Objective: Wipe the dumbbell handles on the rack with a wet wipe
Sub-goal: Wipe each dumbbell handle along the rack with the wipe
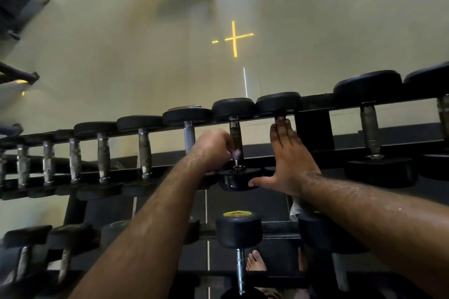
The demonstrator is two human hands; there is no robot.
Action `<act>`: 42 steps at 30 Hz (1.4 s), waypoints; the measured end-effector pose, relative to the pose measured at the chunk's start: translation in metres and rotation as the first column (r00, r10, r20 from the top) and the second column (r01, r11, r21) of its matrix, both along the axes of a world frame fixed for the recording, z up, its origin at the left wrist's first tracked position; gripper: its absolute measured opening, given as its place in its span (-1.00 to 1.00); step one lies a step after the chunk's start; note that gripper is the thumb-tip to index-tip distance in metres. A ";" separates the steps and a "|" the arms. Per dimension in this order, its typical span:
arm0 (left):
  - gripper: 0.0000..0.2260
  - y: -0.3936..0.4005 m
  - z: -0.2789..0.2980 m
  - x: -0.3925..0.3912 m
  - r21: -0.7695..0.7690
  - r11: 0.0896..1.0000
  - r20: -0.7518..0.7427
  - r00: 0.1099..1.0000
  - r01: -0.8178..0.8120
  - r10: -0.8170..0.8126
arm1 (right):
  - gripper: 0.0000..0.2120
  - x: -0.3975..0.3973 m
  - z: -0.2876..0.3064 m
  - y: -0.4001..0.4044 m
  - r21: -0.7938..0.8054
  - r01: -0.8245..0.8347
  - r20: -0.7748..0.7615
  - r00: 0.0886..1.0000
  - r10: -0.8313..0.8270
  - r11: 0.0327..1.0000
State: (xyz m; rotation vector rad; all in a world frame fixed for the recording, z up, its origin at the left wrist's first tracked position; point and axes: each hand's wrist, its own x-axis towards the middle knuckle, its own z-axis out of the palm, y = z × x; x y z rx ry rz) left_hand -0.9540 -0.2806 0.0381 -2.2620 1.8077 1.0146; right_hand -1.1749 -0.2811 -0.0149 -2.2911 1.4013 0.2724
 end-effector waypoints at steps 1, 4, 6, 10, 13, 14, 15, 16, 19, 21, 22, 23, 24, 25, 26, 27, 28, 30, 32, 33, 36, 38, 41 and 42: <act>-0.92 0.003 -0.003 -0.006 0.040 0.999 0.076 0.997 0.016 -0.019 | 0.56 0.000 0.001 0.000 0.001 -0.002 0.000 1.000 0.002 1.000; -0.92 0.014 -0.010 -0.020 0.141 0.984 0.137 0.982 0.112 -0.132 | 0.56 0.001 0.003 0.000 0.003 -0.002 -0.006 1.000 0.002 1.000; -0.93 0.007 -0.001 -0.021 0.145 0.980 -0.035 0.991 0.134 -0.130 | 0.55 0.001 0.003 -0.001 0.004 0.000 -0.004 1.000 0.000 1.000; -0.94 -0.009 0.003 -0.041 -0.023 0.991 -0.020 0.991 0.131 -0.132 | 0.54 0.001 0.002 0.002 0.004 0.014 0.003 1.000 -0.014 1.000; -0.85 0.000 -0.004 -0.057 0.107 0.930 0.079 0.929 0.353 -0.362 | 0.54 0.002 0.004 0.002 -0.004 0.024 0.016 1.000 -0.024 1.000; -0.84 0.001 -0.002 -0.053 0.156 0.906 0.054 0.913 0.393 -0.405 | 0.53 0.002 0.005 0.002 -0.004 0.022 0.022 1.000 -0.022 1.000; -0.86 -0.001 0.004 -0.044 0.191 0.902 0.011 0.917 0.388 -0.398 | 0.52 0.002 0.006 0.002 -0.003 0.021 0.026 0.999 -0.021 1.000; -0.88 -0.005 0.013 -0.033 0.213 0.904 -0.032 0.928 0.370 -0.372 | 0.52 0.001 0.006 0.002 -0.004 0.021 0.029 0.999 -0.021 1.000; -0.94 -0.017 0.029 -0.007 0.167 0.953 -0.099 0.966 0.253 -0.239 | 0.51 0.001 0.004 0.002 -0.025 0.019 0.019 1.000 -0.019 0.999; -0.94 -0.011 0.022 -0.014 0.068 0.984 -0.129 0.980 0.162 -0.153 | 0.51 0.001 0.004 0.003 -0.029 0.018 0.014 1.000 -0.017 0.999; -0.91 -0.005 0.013 -0.023 0.051 0.981 -0.100 0.978 0.188 -0.182 | 0.52 0.001 0.004 0.004 -0.033 0.020 0.013 1.000 -0.019 0.999; -0.88 0.004 0.004 -0.032 0.064 0.965 -0.061 0.966 0.255 -0.252 | 0.52 0.001 0.004 0.004 -0.037 0.022 0.011 1.000 -0.021 0.999; -0.85 0.012 -0.005 -0.038 0.084 0.944 -0.031 0.948 0.319 -0.317 | 0.53 0.002 0.005 0.003 -0.037 0.022 0.010 1.000 -0.021 0.999; -0.84 0.017 -0.008 -0.037 0.085 0.938 -0.025 0.942 0.336 -0.335 | 0.54 0.002 0.004 0.003 -0.037 0.020 0.008 1.000 -0.020 0.999; -0.86 0.018 -0.004 -0.031 0.098 0.944 -0.054 0.949 0.315 -0.311 | 0.55 0.003 0.003 0.002 -0.041 0.020 0.006 1.000 -0.020 0.999; -0.88 0.016 0.002 -0.022 0.110 0.950 -0.105 0.954 0.292 -0.281 | 0.55 0.003 0.002 0.001 -0.047 0.024 0.005 1.000 -0.024 0.999; -0.88 0.014 0.008 -0.011 0.132 0.951 -0.164 0.952 0.281 -0.258 | 0.55 0.003 0.002 0.001 -0.051 0.027 0.005 1.000 -0.027 0.998; -0.84 0.015 0.023 0.008 0.164 0.948 -0.254 0.941 0.272 -0.226 | 0.55 0.002 -0.001 0.002 -0.051 0.024 -0.004 1.000 -0.024 0.998; -0.82 0.021 0.027 0.017 0.076 0.983 -0.269 0.953 0.165 -0.139 | 0.56 0.002 -0.003 0.003 -0.049 0.029 -0.015 0.999 -0.029 0.998; -0.80 0.026 0.027 0.018 -0.004 0.998 -0.284 0.957 0.064 -0.063 | 0.56 0.003 -0.003 0.003 -0.049 0.035 -0.022 0.999 -0.036 0.998; -0.71 0.043 0.014 0.024 -0.091 0.963 -0.425 0.885 -0.252 0.192 | 0.51 0.004 0.002 0.003 -0.060 0.024 -0.041 0.999 -0.027 0.998; -0.69 0.055 0.006 0.026 -0.097 0.903 -0.521 0.794 -0.419 0.313 | 0.44 0.012 0.013 0.013 -0.100 -0.046 0.011 0.999 0.048 0.994; -0.66 0.068 0.007 0.029 0.072 0.656 -0.727 0.411 -0.751 0.550 | 0.30 0.051 0.032 0.036 -0.134 -0.299 0.024 0.952 0.305 0.945; -0.67 0.070 0.006 0.032 0.162 0.552 -0.764 0.250 -0.818 0.595 | 0.22 0.069 0.033 0.043 -0.128 -0.389 -0.031 0.921 0.388 0.913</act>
